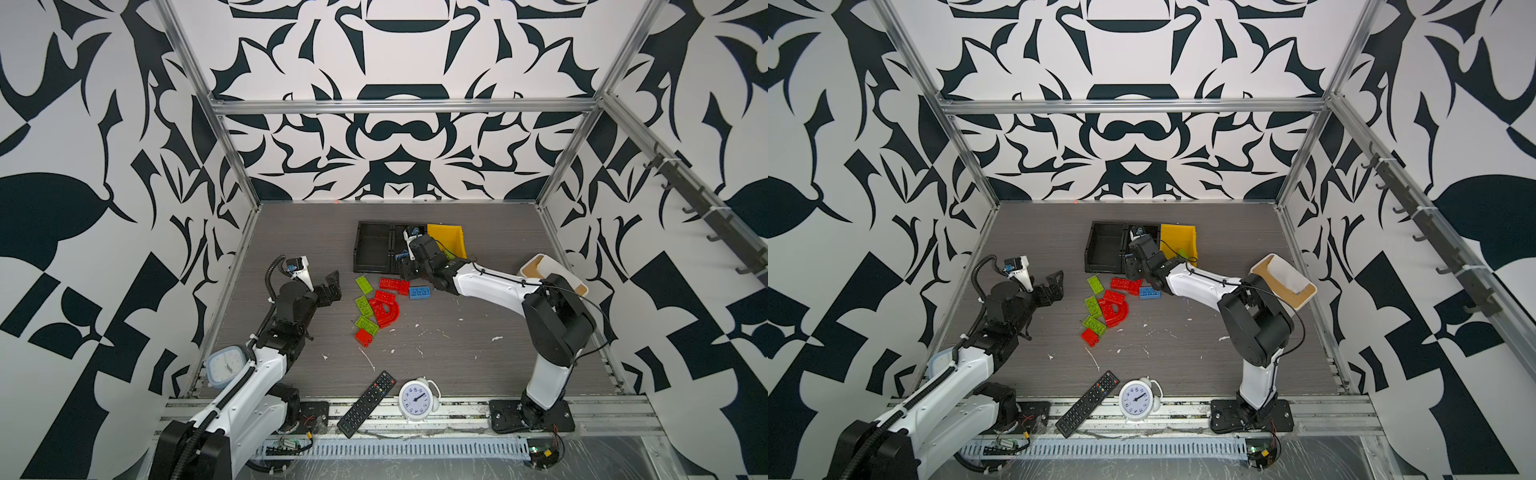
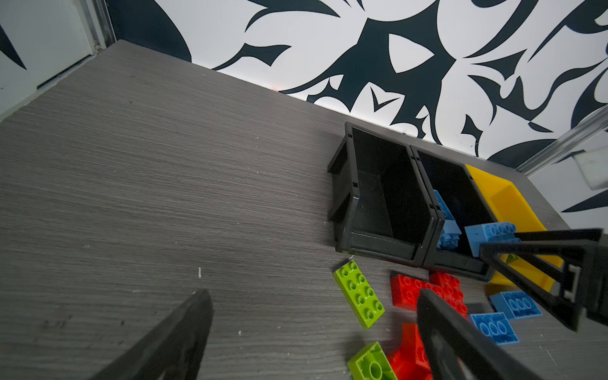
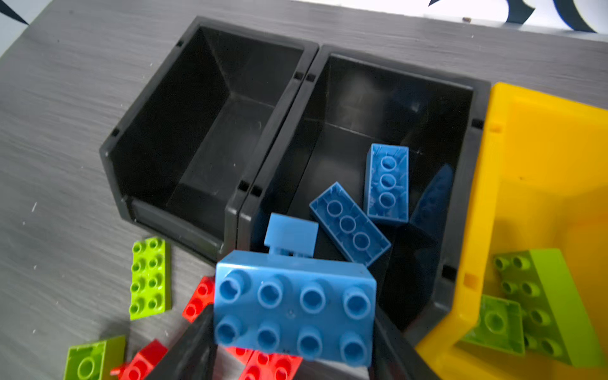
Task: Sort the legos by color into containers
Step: 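Carry the blue brick into the black bin beside the yellow bin and open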
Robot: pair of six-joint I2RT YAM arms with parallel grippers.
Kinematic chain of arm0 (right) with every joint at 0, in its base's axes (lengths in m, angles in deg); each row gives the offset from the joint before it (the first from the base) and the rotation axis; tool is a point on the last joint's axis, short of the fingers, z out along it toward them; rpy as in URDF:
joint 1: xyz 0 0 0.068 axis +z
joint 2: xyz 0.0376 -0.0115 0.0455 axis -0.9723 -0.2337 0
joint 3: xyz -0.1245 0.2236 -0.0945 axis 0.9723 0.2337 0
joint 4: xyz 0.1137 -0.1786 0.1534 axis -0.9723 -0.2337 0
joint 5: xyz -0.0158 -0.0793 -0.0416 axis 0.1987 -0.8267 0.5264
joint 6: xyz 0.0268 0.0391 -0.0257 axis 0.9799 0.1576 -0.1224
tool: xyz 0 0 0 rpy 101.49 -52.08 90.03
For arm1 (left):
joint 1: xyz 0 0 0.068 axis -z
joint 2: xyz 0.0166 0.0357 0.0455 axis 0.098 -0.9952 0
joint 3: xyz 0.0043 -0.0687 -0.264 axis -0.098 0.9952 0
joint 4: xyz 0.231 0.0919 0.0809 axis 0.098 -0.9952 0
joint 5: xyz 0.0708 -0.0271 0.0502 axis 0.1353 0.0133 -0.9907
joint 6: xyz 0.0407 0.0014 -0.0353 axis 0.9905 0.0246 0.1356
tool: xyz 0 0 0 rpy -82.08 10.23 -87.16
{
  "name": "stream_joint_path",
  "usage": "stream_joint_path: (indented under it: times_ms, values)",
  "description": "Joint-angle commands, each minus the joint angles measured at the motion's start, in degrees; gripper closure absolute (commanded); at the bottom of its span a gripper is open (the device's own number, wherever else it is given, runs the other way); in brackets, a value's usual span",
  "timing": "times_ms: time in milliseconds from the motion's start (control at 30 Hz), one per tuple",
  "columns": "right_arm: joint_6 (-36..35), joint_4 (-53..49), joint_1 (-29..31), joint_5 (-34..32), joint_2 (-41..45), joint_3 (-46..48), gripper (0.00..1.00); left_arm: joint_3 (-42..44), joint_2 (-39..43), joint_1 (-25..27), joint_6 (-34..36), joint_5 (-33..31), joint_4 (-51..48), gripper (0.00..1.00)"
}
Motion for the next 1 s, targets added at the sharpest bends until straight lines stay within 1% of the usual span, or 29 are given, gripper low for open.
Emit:
stream_joint_path:
  times_ms: [0,267,400,567,633,733,833,967]
  values:
    - [0.2,3.4,-0.7,-0.6,0.2,-2.7,0.41,-0.2,1.3,-0.2,0.1,-0.4,-0.7,0.01]
    - [1.2,3.8,-2.4,0.8,-2.4,-4.1,0.41,-0.1,1.4,-0.2,0.1,-0.3,-0.7,0.01]
    - [2.0,3.6,-3.0,0.9,-3.8,-5.2,0.38,-0.2,1.1,-0.2,0.1,-0.1,-0.6,0.00]
    - [2.5,4.3,-3.2,0.7,-4.9,-6.0,0.37,-0.2,1.2,-0.2,0.1,-0.1,-0.7,0.01]
    - [2.5,3.8,-3.3,1.0,-5.4,-6.6,0.32,-0.2,1.2,-0.2,0.1,-0.2,-0.7,0.01]
    - [2.5,3.7,-3.3,0.9,-5.4,-6.6,0.20,-0.2,1.4,-0.2,0.1,-0.4,-0.6,0.01]
    - [2.5,3.3,-3.3,1.3,-4.7,-6.5,0.17,-0.1,1.4,-0.2,0.1,-0.4,-0.7,0.01]
    - [1.8,1.2,-3.3,2.4,-3.4,-7.0,0.17,-0.1,1.4,-0.2,0.2,-0.4,-0.7,0.01]
